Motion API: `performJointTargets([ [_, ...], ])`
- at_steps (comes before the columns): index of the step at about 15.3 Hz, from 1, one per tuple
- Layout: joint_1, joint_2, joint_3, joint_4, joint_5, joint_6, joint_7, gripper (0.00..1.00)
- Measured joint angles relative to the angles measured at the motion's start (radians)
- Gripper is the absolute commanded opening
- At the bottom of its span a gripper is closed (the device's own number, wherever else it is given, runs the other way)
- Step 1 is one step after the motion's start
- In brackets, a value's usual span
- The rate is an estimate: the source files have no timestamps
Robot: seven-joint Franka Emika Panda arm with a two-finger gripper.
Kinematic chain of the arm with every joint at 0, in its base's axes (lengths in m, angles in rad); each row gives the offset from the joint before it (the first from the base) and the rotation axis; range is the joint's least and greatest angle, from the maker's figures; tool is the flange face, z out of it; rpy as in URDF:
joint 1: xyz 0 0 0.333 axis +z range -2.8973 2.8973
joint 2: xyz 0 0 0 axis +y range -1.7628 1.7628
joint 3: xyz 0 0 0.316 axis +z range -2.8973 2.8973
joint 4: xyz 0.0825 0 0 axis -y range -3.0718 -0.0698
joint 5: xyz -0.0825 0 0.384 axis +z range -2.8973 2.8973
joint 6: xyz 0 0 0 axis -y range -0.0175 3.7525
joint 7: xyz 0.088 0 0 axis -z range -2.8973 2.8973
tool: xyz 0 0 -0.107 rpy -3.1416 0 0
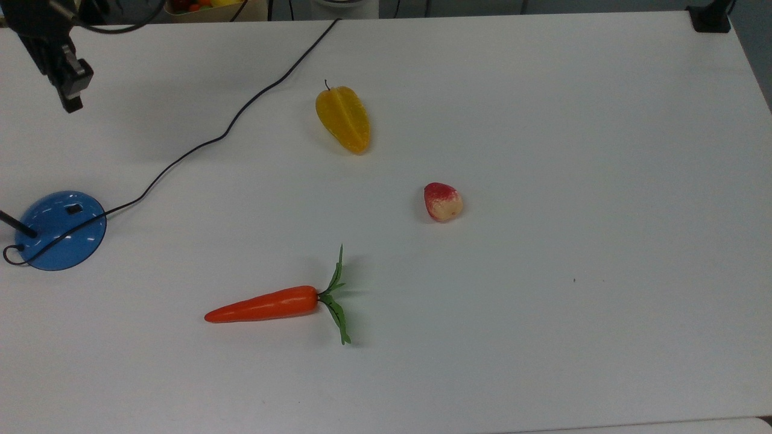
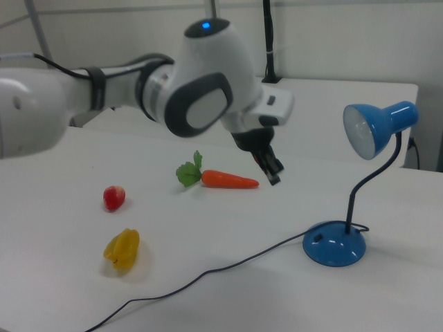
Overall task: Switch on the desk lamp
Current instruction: 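Move the gripper over to the blue lamp base and lower it, then press down on the switch on the lamp base with the gripper fingers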
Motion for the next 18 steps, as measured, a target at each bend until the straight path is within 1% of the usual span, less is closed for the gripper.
performJointTargets([
  [6, -0.042, 0.139, 0.000, -0.001, 0.000, 0.198, 0.023, 0.00],
  [11, -0.052, 0.198, 0.000, 0.003, 0.000, 0.241, 0.035, 0.00],
  [15, -0.064, 0.271, 0.000, 0.026, 0.000, 0.347, 0.073, 0.00],
  [18, -0.064, 0.300, 0.000, 0.045, -0.001, 0.357, 0.080, 0.00],
])
